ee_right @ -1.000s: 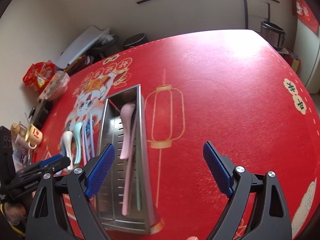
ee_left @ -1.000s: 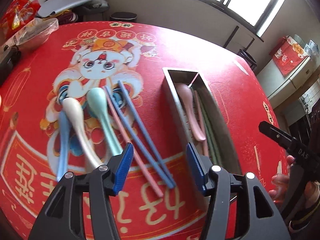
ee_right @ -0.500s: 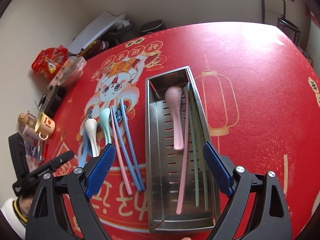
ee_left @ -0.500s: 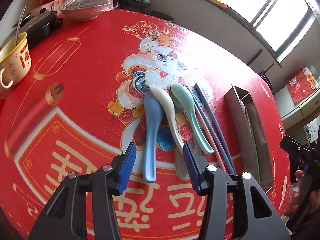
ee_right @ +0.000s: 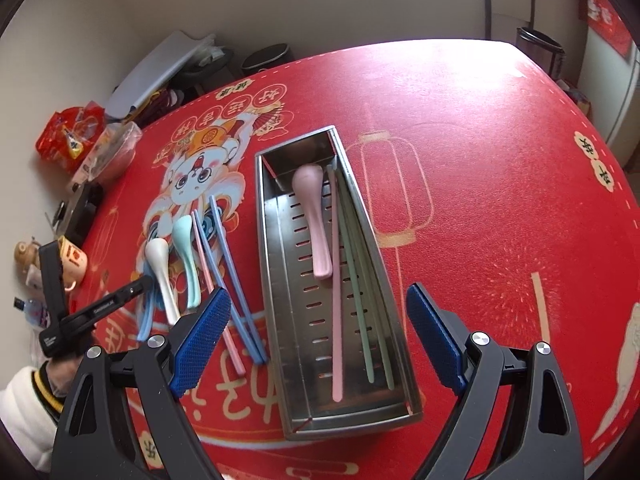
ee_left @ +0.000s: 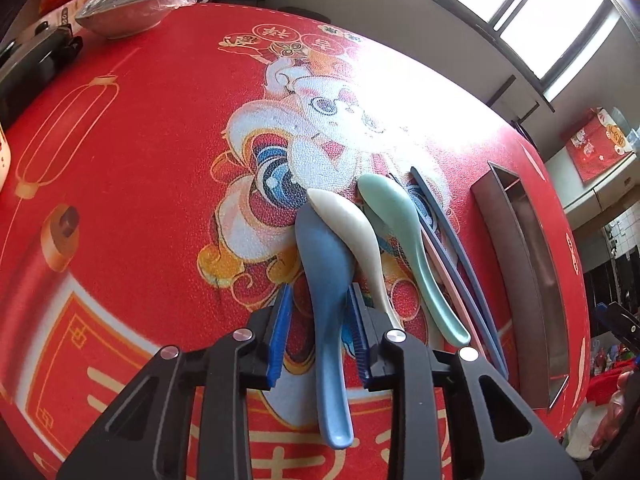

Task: Organize utensils
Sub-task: 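Move the left tool back over the spoons and grasp the blue spoon, then lift the blue spoon with the left tool while the right tool grasps a pink chopstick, then lift the pink chopstick with the right tool and carry it toward the caddy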

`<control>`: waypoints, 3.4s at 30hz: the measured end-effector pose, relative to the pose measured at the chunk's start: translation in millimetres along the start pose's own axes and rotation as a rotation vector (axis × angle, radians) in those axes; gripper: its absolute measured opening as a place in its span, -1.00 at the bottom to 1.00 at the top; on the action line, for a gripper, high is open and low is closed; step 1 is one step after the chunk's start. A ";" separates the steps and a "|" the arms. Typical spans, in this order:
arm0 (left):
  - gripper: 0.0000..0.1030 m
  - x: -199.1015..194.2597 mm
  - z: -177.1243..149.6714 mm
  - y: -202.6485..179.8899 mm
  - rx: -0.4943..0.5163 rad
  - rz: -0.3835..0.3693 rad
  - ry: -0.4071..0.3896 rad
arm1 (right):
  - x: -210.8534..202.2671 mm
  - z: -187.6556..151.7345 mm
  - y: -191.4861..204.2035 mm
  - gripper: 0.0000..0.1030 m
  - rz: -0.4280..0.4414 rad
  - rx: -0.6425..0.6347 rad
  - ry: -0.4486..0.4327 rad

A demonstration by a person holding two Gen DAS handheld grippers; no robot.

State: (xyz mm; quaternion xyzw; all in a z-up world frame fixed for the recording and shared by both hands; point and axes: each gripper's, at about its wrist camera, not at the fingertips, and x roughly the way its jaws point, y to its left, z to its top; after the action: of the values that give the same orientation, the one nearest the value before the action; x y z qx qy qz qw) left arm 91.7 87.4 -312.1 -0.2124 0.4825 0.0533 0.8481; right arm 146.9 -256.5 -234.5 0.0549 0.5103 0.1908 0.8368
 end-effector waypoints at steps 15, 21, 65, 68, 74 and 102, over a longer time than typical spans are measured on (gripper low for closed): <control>-0.90 -10.4 -7.7 -19.0 0.113 -0.026 0.029 | -5.5 1.5 5.5 0.68 -0.013 -0.007 -0.009; -0.88 -12.5 -22.8 -32.6 0.181 -0.001 0.042 | -2.4 2.3 11.3 0.68 0.013 -0.020 -0.004; -0.84 -32.0 -61.0 7.2 0.050 0.044 0.048 | 81.3 -9.0 124.0 -0.78 0.155 -0.451 0.266; -0.84 -33.0 -62.0 10.1 0.043 0.029 0.042 | 100.8 -9.3 127.8 -0.83 0.118 -0.452 0.303; -0.84 -32.7 -61.8 9.9 0.046 0.022 0.038 | 124.9 -5.5 129.4 -0.84 0.076 -0.441 0.343; -0.84 -32.5 -62.8 4.8 0.056 0.050 0.029 | 139.2 -5.0 150.0 -0.88 0.031 -0.527 0.312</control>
State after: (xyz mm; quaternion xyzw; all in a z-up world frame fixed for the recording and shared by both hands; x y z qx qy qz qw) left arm 23.1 69.7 -314.2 -0.1774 0.5013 0.0577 0.8449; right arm 159.6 -66.6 -309.8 -0.1860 0.5646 0.3353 0.7309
